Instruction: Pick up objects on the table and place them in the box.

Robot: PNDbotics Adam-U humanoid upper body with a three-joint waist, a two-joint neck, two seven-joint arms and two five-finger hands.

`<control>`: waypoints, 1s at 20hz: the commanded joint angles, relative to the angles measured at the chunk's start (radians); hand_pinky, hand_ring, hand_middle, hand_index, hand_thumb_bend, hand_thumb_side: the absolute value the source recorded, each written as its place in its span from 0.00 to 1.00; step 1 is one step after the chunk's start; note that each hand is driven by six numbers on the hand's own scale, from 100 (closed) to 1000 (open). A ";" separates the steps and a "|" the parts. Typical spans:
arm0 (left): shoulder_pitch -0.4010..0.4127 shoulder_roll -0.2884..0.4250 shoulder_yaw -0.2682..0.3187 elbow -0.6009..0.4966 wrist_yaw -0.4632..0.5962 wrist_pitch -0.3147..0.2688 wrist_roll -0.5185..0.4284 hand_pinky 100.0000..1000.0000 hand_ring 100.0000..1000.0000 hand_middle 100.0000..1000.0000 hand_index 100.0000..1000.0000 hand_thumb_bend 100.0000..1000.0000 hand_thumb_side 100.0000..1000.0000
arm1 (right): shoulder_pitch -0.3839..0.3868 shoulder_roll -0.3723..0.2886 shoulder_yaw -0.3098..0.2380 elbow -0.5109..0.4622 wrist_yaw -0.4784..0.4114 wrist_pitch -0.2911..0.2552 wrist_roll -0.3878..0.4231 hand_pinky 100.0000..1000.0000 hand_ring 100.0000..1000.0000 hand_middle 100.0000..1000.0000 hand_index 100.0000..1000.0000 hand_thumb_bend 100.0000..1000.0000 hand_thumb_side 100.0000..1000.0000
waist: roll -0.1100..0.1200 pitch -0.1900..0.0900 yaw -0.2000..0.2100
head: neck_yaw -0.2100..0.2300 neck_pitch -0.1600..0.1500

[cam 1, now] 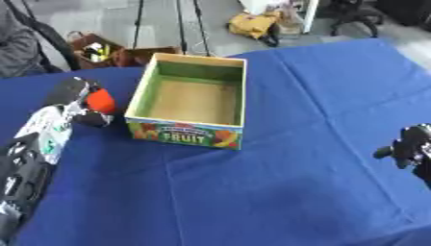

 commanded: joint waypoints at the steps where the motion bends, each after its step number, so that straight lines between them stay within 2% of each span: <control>1: -0.015 0.028 0.010 -0.021 0.000 0.006 -0.005 0.20 0.20 0.33 0.57 0.00 0.03 | -0.012 -0.011 -0.007 -0.010 0.005 -0.001 0.001 0.55 0.27 0.24 0.31 0.00 0.12 | -0.004 -0.016 0.000 | -0.002 -0.011; 4: -0.018 0.028 0.012 -0.038 0.014 0.009 0.010 0.09 0.12 0.26 0.50 0.00 0.04 | -0.011 -0.011 -0.008 -0.010 0.004 -0.001 0.001 0.55 0.27 0.24 0.31 0.00 0.12 | -0.005 -0.017 0.001 | -0.003 -0.012; 9: -0.027 0.029 0.016 -0.119 0.074 0.000 0.027 0.08 0.12 0.24 0.49 0.00 0.03 | -0.011 -0.011 -0.010 -0.010 0.003 -0.002 0.000 0.55 0.27 0.24 0.31 0.00 0.12 | -0.007 -0.018 0.005 | -0.006 -0.012; 12: -0.041 0.027 0.011 -0.200 0.126 -0.024 0.040 0.08 0.12 0.24 0.48 0.00 0.03 | -0.010 -0.010 -0.011 -0.009 0.002 -0.002 0.000 0.55 0.27 0.24 0.31 0.00 0.12 | -0.009 -0.019 0.009 | -0.009 -0.012; 16: -0.049 0.023 -0.027 -0.316 0.197 -0.051 0.025 0.09 0.13 0.24 0.48 0.00 0.03 | -0.010 -0.010 -0.010 -0.009 0.002 -0.002 0.001 0.55 0.27 0.24 0.31 0.00 0.12 | -0.010 -0.020 0.010 | -0.008 -0.012; 20: -0.051 0.001 -0.080 -0.398 0.252 -0.061 -0.029 0.09 0.13 0.24 0.49 0.00 0.03 | -0.012 -0.008 -0.008 -0.009 0.001 -0.001 0.004 0.55 0.27 0.24 0.31 0.00 0.12 | -0.012 -0.021 0.009 | -0.006 -0.014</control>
